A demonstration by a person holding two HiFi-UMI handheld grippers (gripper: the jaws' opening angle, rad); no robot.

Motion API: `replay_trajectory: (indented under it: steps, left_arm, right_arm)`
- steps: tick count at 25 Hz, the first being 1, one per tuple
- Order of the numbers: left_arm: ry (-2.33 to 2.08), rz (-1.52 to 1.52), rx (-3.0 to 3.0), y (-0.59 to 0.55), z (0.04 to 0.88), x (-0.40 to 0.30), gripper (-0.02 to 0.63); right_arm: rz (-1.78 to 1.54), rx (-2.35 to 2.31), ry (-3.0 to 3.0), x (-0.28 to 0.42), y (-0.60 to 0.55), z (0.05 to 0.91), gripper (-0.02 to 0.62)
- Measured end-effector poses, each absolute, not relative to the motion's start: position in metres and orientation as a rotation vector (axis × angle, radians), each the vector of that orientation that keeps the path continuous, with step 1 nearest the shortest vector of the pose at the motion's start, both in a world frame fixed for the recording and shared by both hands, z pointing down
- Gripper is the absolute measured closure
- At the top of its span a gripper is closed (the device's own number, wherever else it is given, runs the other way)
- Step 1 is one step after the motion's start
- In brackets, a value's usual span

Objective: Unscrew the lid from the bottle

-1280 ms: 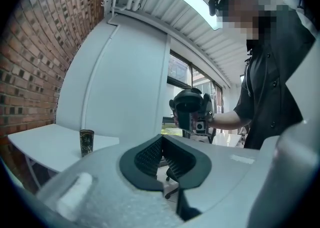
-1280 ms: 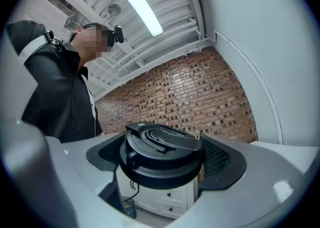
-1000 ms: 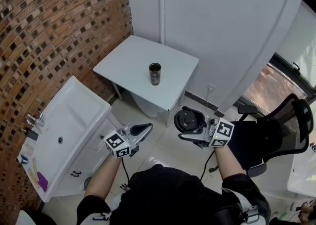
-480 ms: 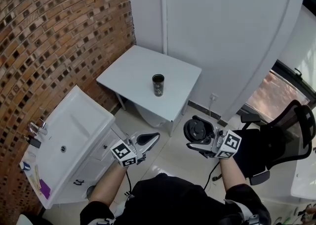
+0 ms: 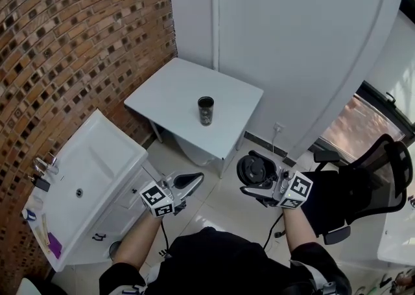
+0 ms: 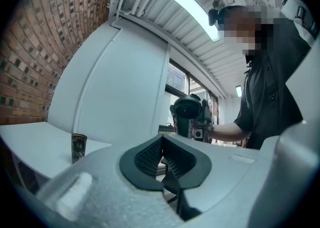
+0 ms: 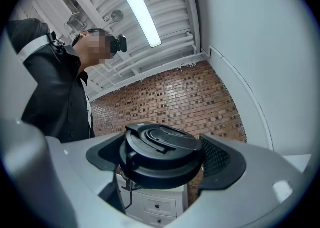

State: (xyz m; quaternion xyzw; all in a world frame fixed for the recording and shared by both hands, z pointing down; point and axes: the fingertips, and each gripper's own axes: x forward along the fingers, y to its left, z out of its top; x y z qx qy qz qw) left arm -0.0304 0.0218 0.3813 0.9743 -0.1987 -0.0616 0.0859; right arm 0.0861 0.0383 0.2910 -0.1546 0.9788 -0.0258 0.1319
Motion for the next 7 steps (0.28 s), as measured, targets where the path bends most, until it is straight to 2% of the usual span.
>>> replay_trajectory:
  steps: [7]
  left_arm:
    - [-0.607, -0.158, 2.908, 0.016, 0.376, -0.043, 0.603]
  right_arm:
    - [-0.086, -0.47, 2.826, 0.084, 0.034, 0.292, 0.132]
